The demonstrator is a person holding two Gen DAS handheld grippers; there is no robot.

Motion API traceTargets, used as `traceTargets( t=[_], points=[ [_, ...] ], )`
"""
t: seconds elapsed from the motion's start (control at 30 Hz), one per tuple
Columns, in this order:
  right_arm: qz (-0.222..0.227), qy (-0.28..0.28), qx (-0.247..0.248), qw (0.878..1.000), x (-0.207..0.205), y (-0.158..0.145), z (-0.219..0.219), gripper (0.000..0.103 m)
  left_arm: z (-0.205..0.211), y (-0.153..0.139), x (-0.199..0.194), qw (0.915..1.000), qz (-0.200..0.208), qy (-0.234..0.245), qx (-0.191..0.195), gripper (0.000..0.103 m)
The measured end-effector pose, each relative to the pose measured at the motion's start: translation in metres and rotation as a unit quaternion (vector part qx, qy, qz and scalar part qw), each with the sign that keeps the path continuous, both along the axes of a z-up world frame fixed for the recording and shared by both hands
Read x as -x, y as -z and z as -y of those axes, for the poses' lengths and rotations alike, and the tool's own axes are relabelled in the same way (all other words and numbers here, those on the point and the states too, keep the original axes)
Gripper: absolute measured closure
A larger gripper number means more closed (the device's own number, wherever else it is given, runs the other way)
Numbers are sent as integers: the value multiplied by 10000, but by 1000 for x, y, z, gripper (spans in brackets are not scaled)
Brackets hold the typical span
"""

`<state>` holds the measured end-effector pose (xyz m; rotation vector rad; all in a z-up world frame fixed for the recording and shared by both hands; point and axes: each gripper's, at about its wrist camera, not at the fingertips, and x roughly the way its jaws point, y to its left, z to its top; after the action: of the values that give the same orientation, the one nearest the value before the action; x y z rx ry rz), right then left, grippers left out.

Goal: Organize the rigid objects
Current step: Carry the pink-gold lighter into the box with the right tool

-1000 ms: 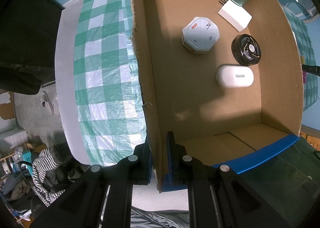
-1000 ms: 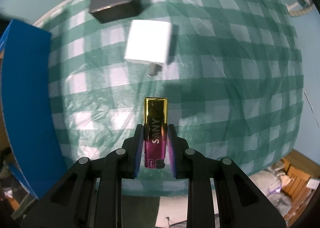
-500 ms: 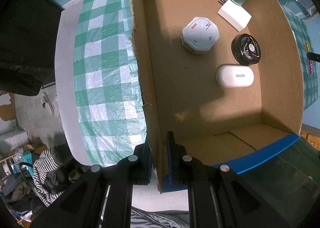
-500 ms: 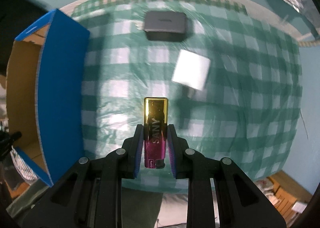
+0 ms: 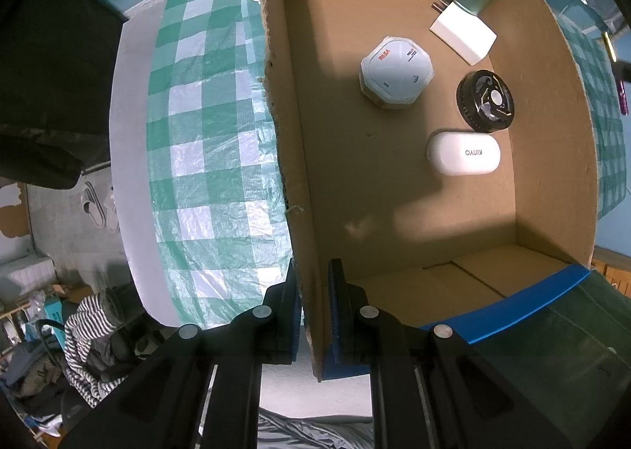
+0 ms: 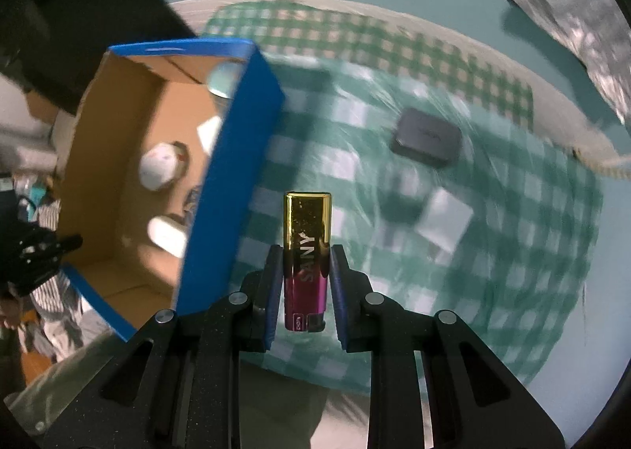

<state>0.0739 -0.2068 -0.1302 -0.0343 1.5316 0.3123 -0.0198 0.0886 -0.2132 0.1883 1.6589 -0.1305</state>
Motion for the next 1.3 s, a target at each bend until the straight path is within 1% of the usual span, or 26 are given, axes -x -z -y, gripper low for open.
traceTargets(
  t=[0.27,0.5,0.73,0.97,1.17,1.3],
  points=[
    [225,-656,-37,9976,-19,-16,-44,81,-1,-1,0,10000,4,-41,5,92],
    [306,-1223,49,9920,-28,-17,-77,81,-2,-2,2,10000,26,-94,10,92],
    [245,-1712,97,9849,-38,0,-113,81,-3,-2,2,9999,49,-145,7,92],
    [83,-2195,199,9754,-42,27,-145,81,-7,-2,5,9997,71,-231,5,92],
    [-54,-2618,309,9646,-40,47,-159,81,-10,-1,7,9996,68,-288,-15,92],
    [-86,-2759,292,9607,-40,55,-163,81,-10,0,8,9995,63,-299,-8,92]
  ],
)
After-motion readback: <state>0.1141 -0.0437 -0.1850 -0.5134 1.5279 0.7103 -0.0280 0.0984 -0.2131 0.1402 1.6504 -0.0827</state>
